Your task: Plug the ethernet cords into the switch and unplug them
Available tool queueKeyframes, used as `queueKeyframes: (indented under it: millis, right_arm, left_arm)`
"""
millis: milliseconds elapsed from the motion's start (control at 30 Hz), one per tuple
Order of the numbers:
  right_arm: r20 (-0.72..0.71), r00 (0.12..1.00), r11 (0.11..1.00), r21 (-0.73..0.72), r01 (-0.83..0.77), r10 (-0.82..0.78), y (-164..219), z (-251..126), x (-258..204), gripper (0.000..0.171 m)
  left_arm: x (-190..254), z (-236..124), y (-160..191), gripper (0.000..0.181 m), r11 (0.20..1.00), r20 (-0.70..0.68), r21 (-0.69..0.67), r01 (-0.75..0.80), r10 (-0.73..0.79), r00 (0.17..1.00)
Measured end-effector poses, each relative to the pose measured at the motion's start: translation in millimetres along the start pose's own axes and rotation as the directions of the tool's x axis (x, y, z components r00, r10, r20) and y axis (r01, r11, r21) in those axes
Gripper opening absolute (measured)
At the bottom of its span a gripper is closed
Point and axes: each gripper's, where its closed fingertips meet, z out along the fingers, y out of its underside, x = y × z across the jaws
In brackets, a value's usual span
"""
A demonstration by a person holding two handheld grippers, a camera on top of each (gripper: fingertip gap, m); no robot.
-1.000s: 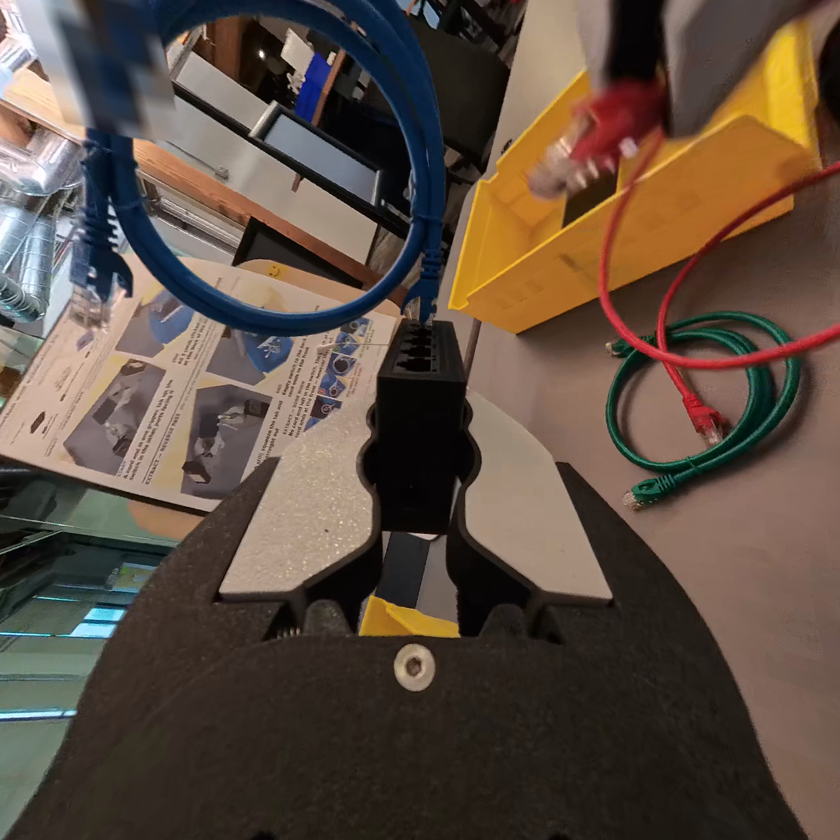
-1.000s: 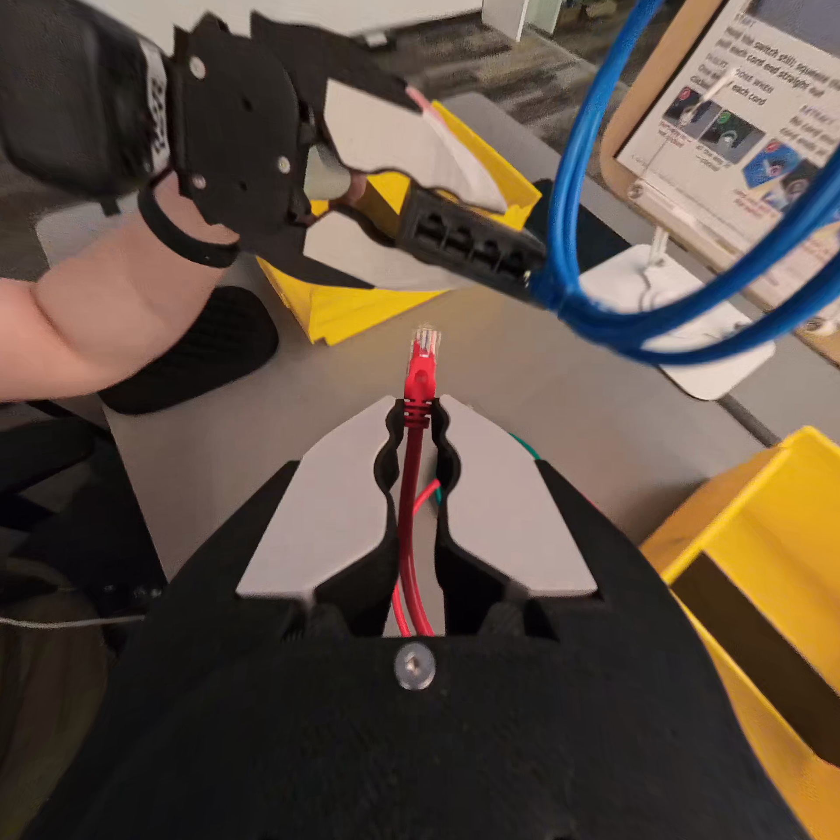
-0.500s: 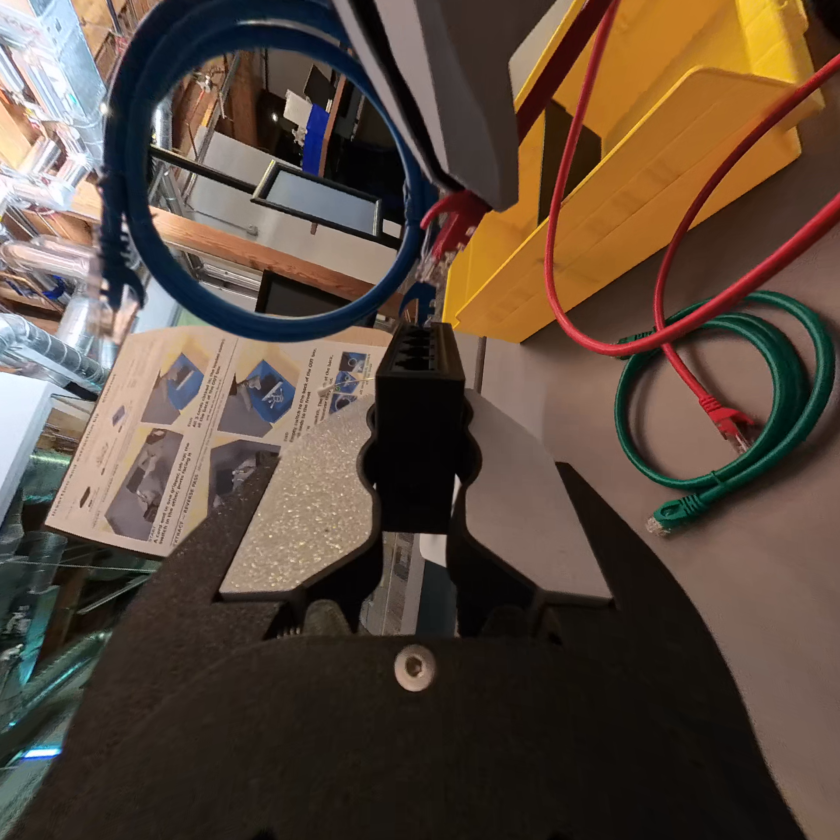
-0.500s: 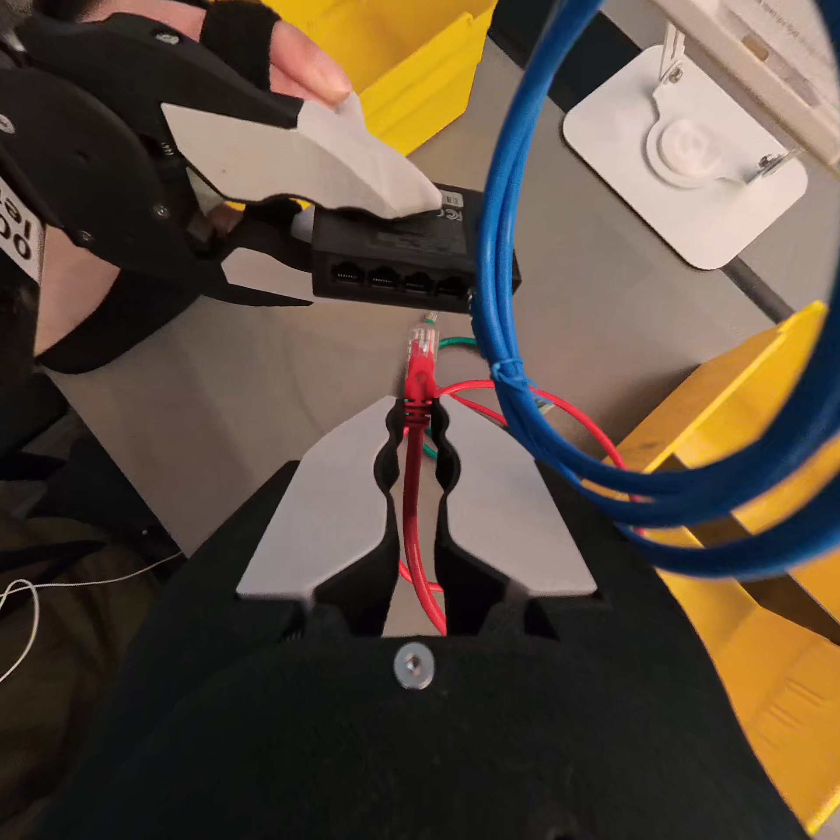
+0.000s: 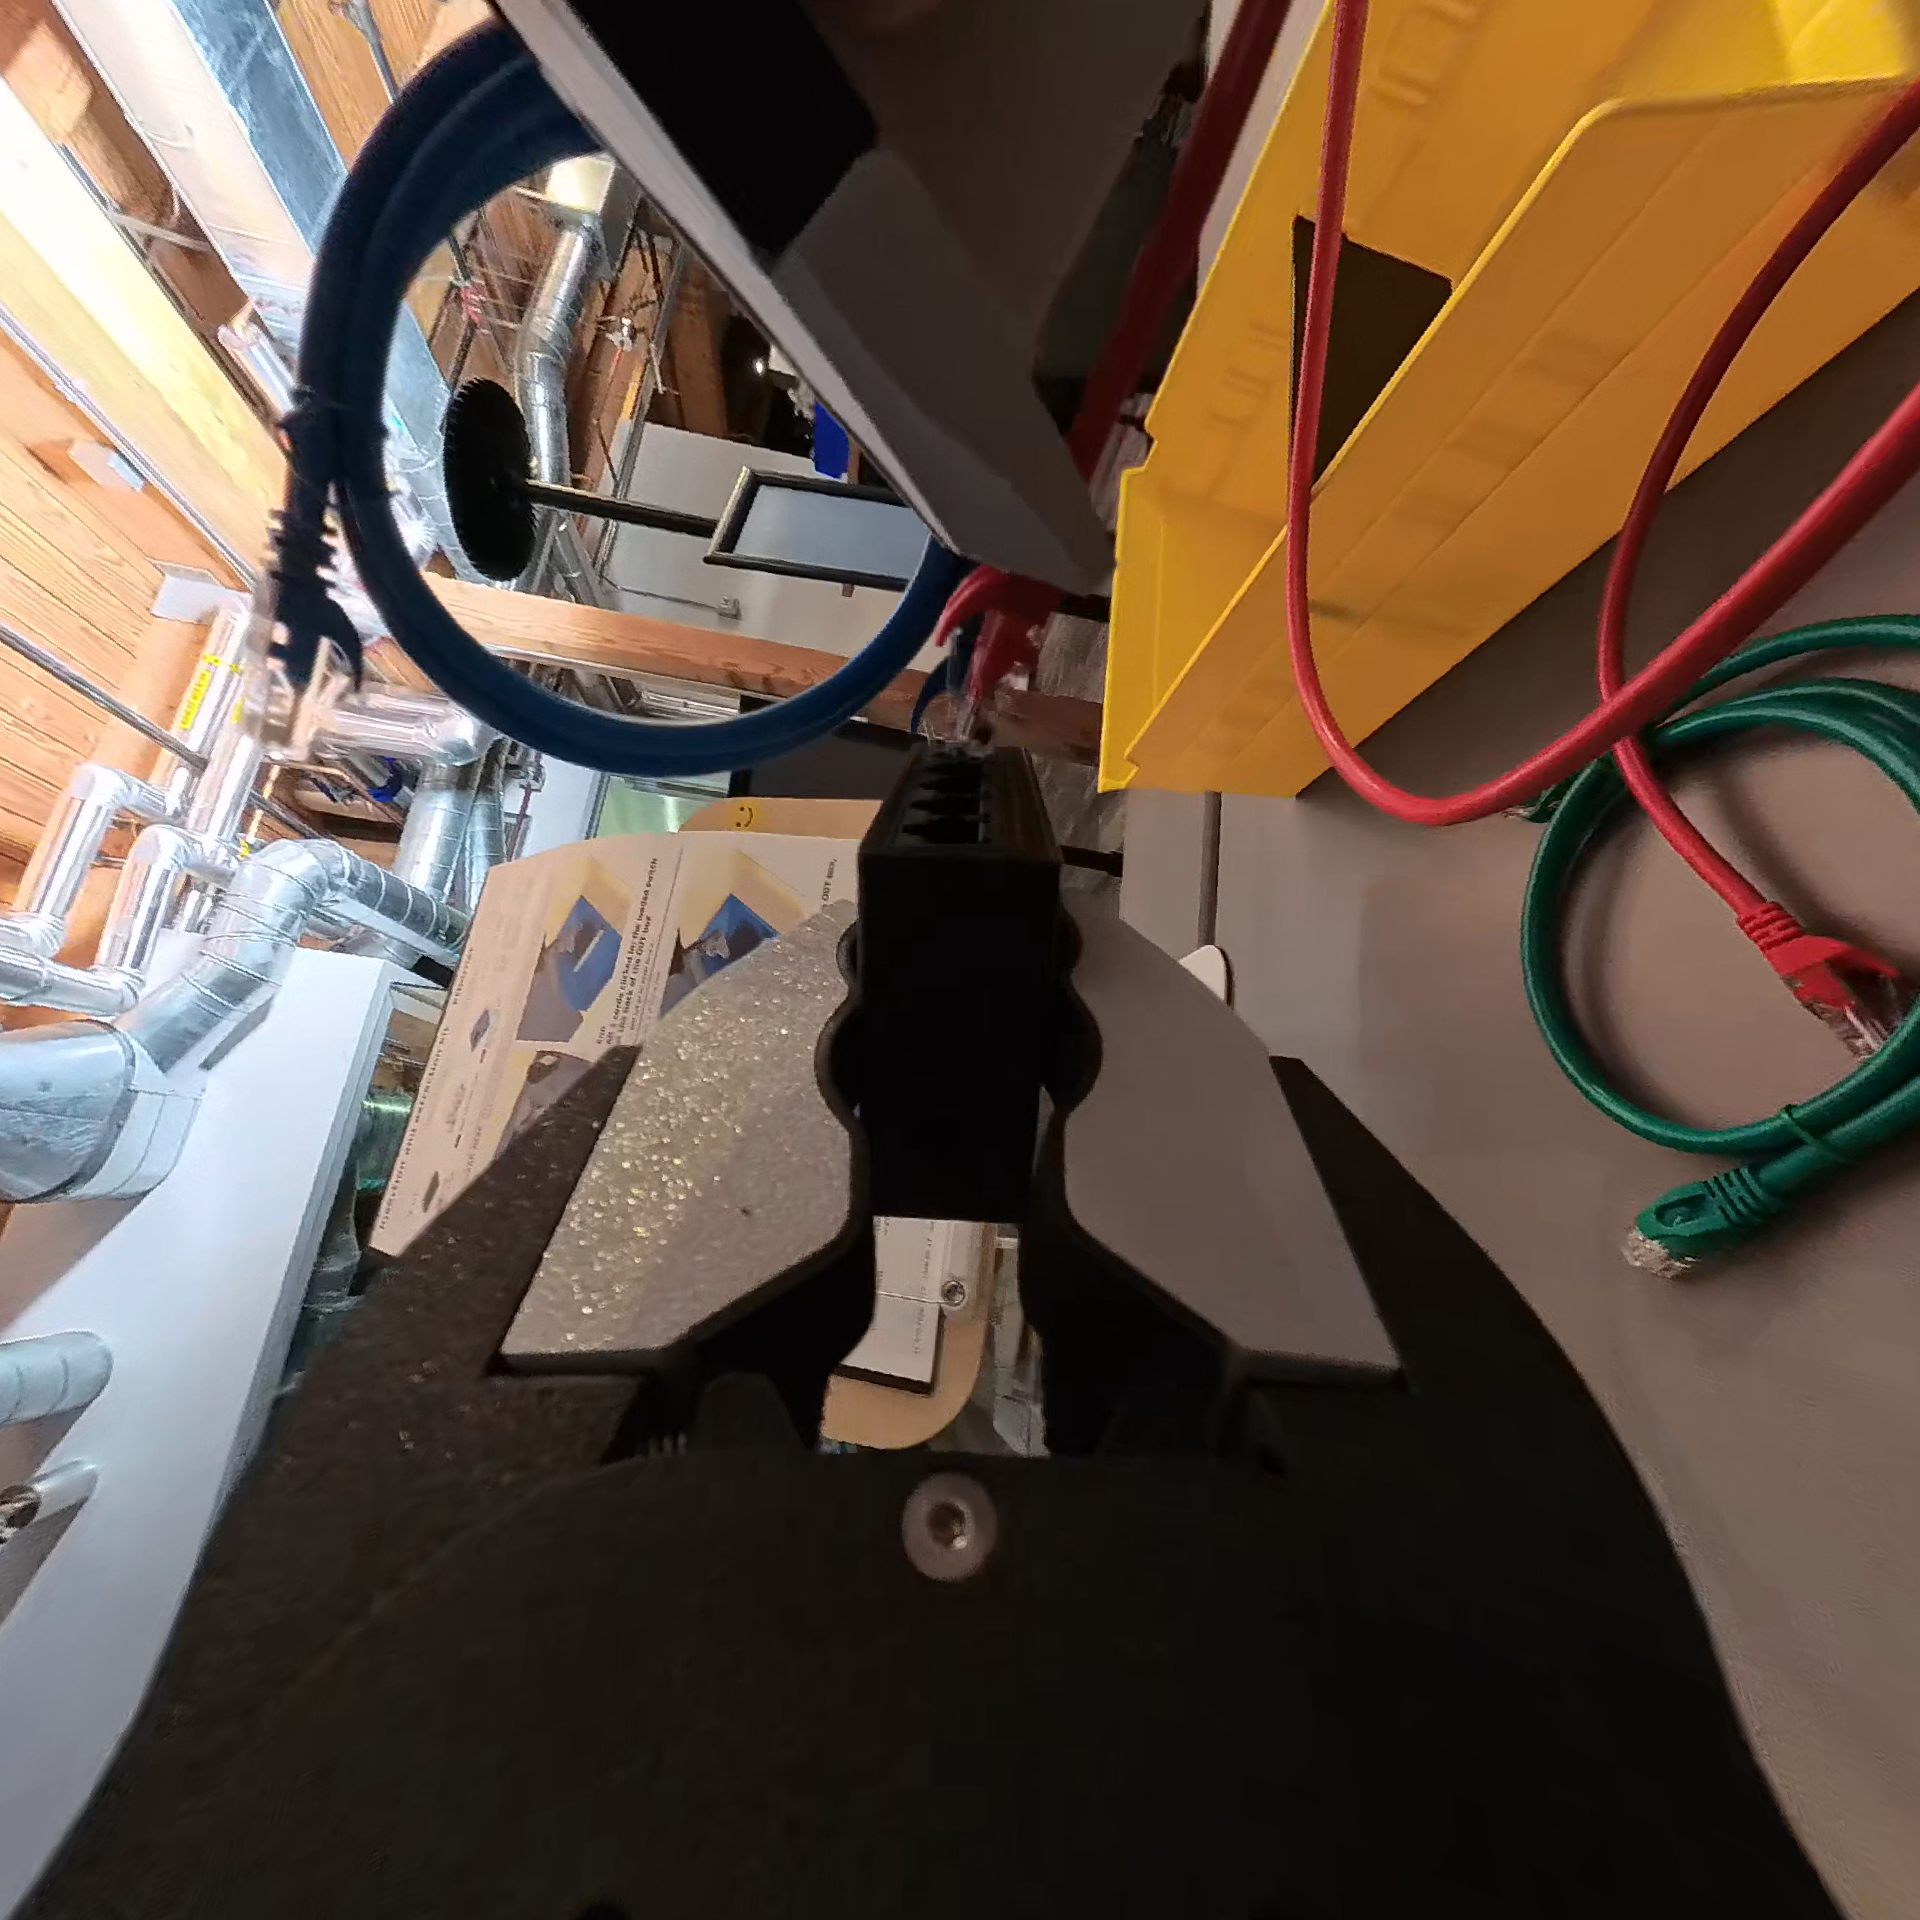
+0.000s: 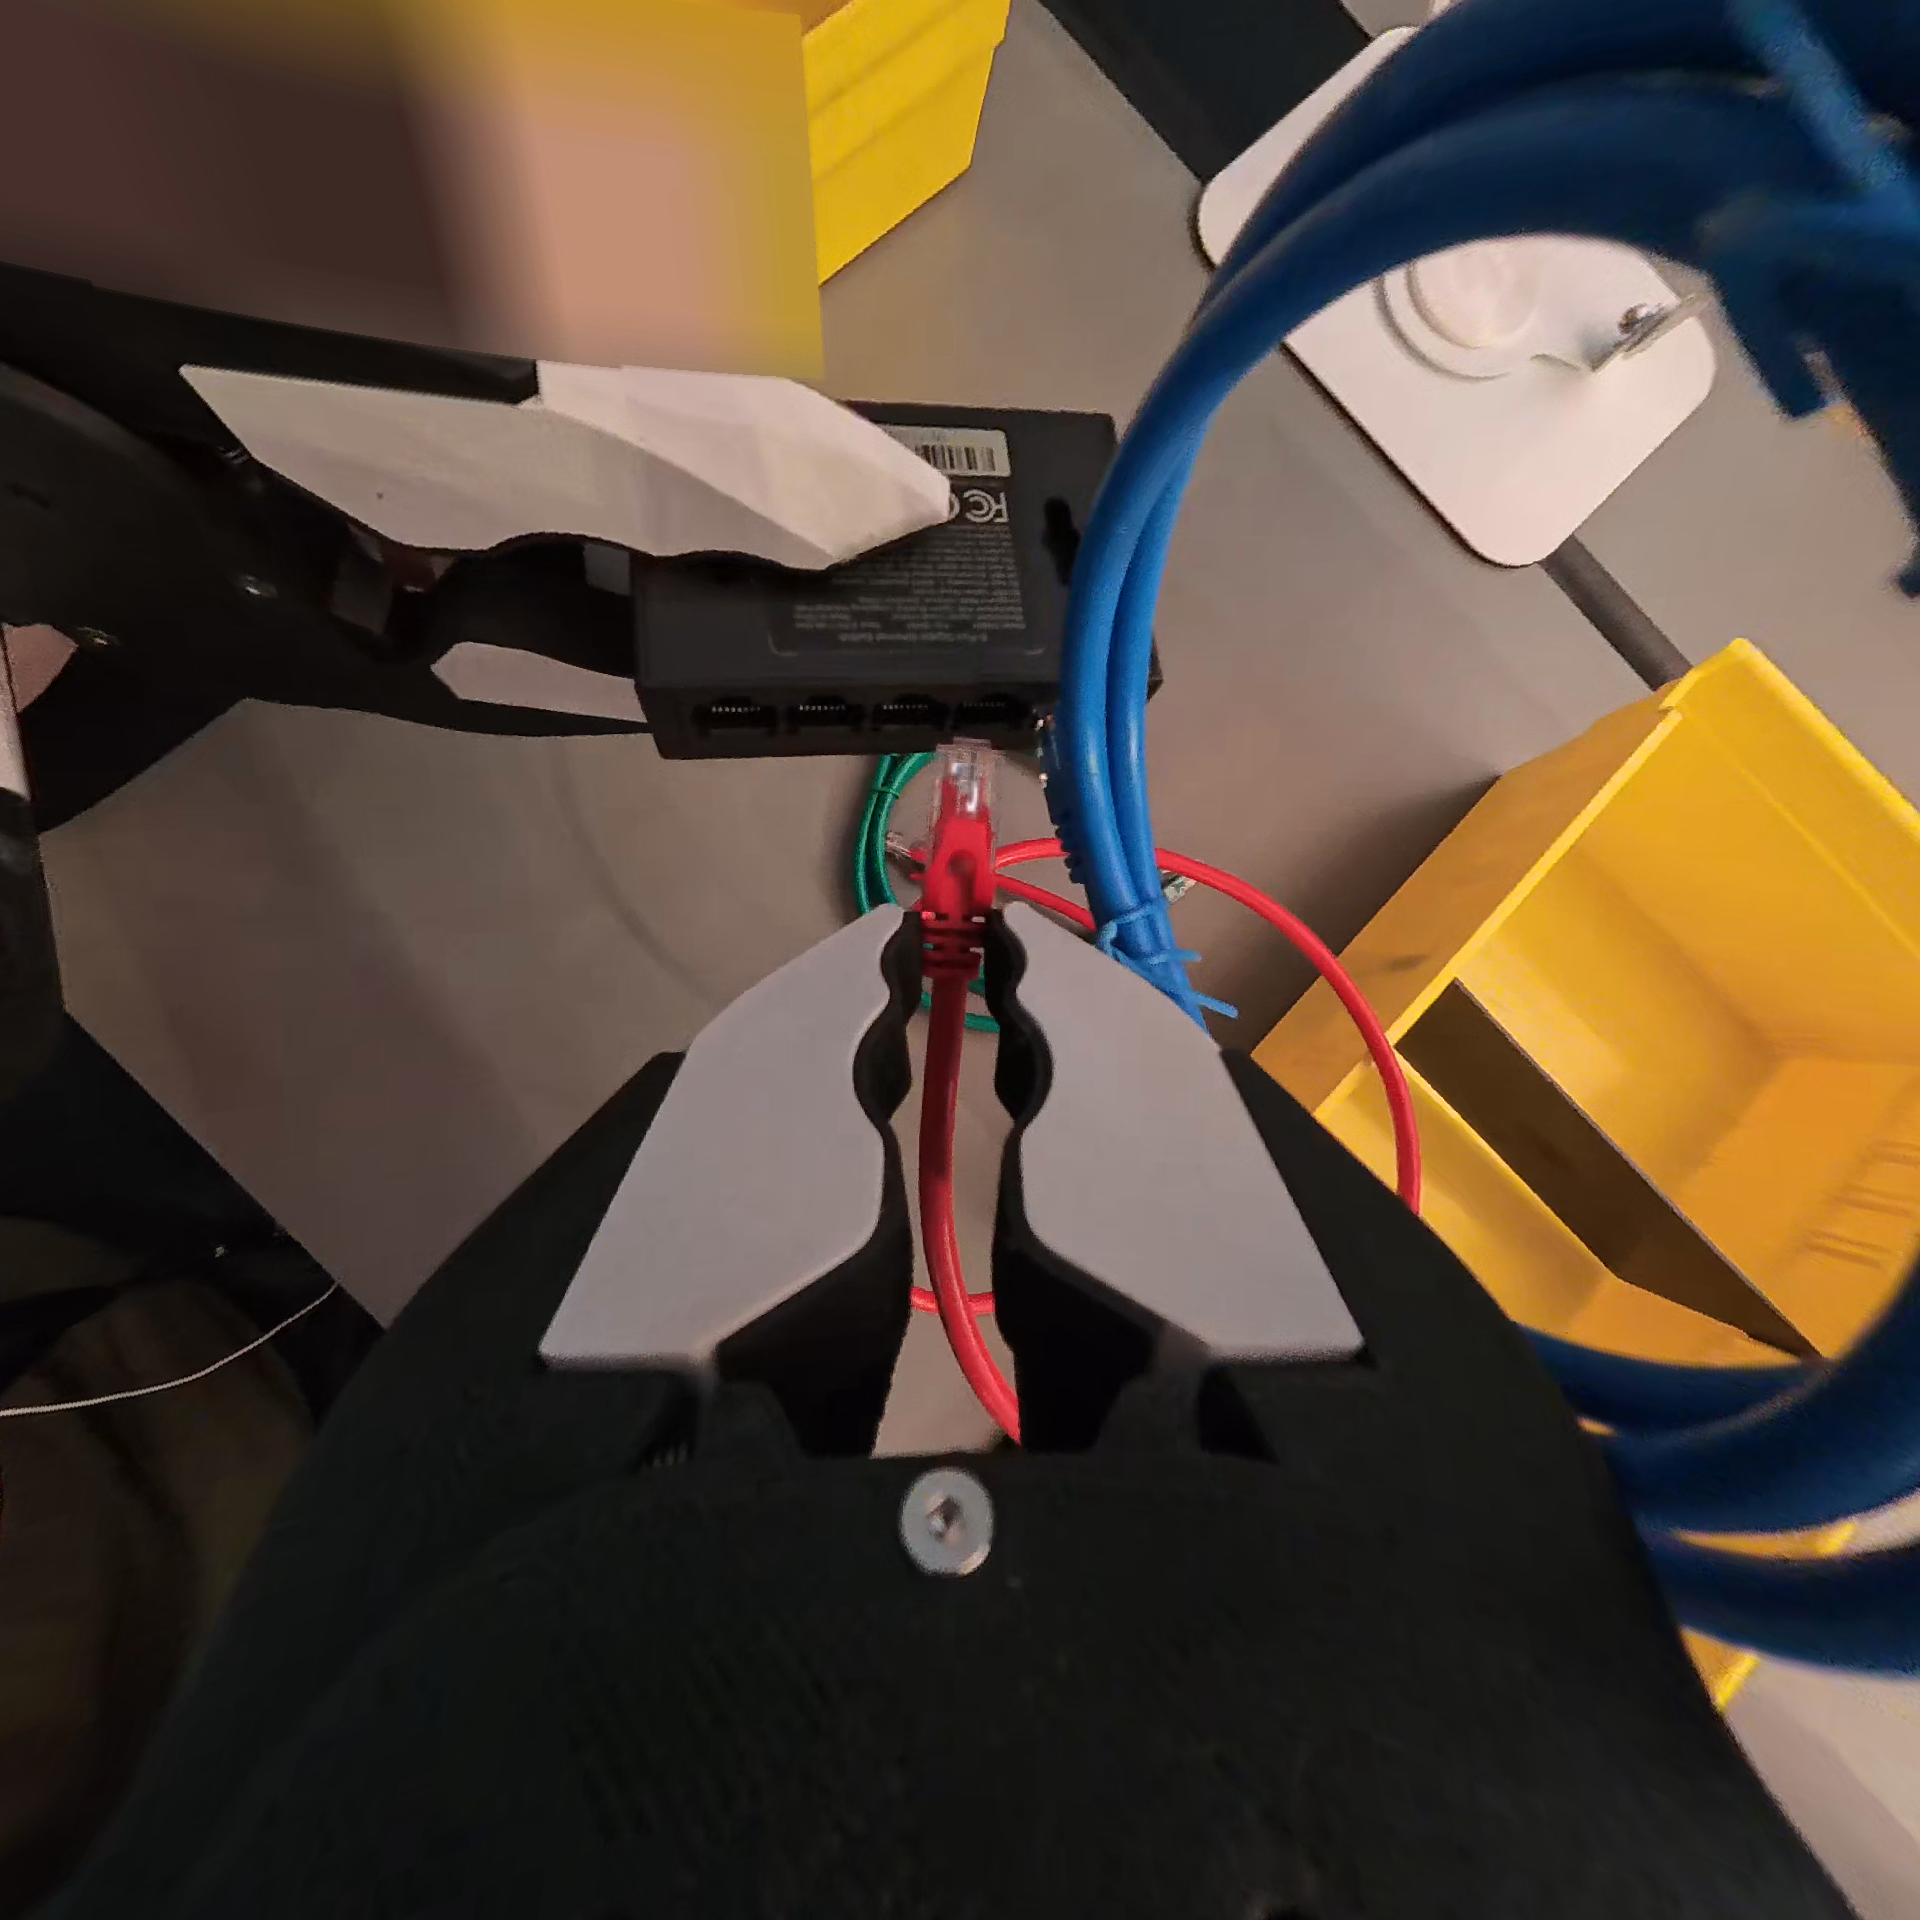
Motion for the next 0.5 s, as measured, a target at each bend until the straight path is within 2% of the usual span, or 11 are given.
queueKeyframes:
  millis: [500]
  right_arm:
    - [-0.054,0.997,0.998,-0.023,0.058,-0.059,1.0,-0.3,0.4,0.012]
  left_arm:
    - [-0.1,-2.5,-9.7,0.029,0.994,0.045,0.013,-0.111,0.11,0.993]
